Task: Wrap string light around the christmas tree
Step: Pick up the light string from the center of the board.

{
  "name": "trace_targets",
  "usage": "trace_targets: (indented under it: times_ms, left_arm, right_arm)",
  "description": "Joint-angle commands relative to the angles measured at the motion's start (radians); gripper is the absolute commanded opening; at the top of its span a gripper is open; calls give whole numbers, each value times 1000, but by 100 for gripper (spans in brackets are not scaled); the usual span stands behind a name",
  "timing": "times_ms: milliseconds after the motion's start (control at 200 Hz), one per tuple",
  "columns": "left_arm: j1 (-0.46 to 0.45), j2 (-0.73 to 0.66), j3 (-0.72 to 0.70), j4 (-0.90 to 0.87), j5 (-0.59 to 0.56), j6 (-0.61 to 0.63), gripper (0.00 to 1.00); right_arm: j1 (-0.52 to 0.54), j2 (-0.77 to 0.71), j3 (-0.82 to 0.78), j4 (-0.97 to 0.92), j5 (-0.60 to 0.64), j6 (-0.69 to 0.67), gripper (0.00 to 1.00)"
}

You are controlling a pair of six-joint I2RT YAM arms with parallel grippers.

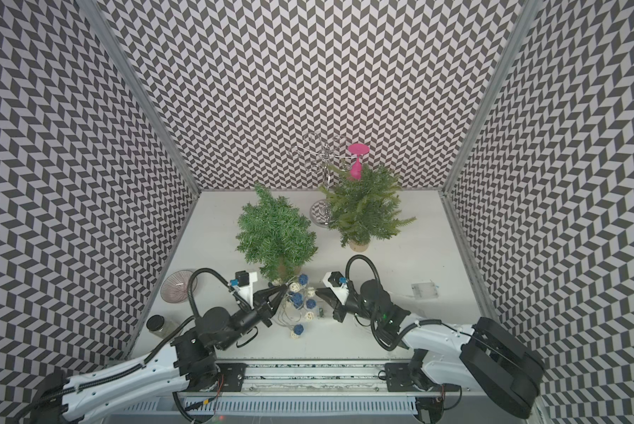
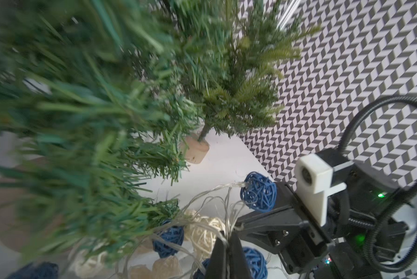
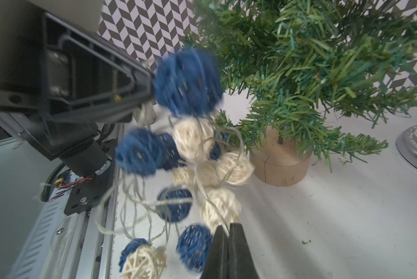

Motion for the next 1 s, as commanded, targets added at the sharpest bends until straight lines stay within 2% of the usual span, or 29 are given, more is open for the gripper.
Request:
trace_targets:
  times_ms: [0,255,451,556,676,821,916,991]
  left_arm:
    - [13,-116,32,-266,-112,-35,0]
    - [33,-168,112,-388,-107,2,0]
    - [33,-215,248,-550,-152,43,0]
    - [33,-287,260,-554,-160,54,0]
    - [33,-299,334,-600,-163,60,0]
    - [33,-300,335,-528,-192,72,0]
    - [33,-274,294,-418,-164,79,0]
    - [32,-252,325,-432,-182,89,0]
  right_arm:
    - [-18,-16,-5,76,14,31,0]
    - [-26,-23,-10,65,46,51,0]
    - [-41,-62,-9,38,65,86,0]
    - [-44,-92,-8,42,60,99,0]
    - [-52,-95,2,24,72,102,0]
    - [-79,-102,-15,45,54,124,0]
    - [-76,-91,-3,63,-59,114,0]
    - [-77,-83,19,21,-26,110,0]
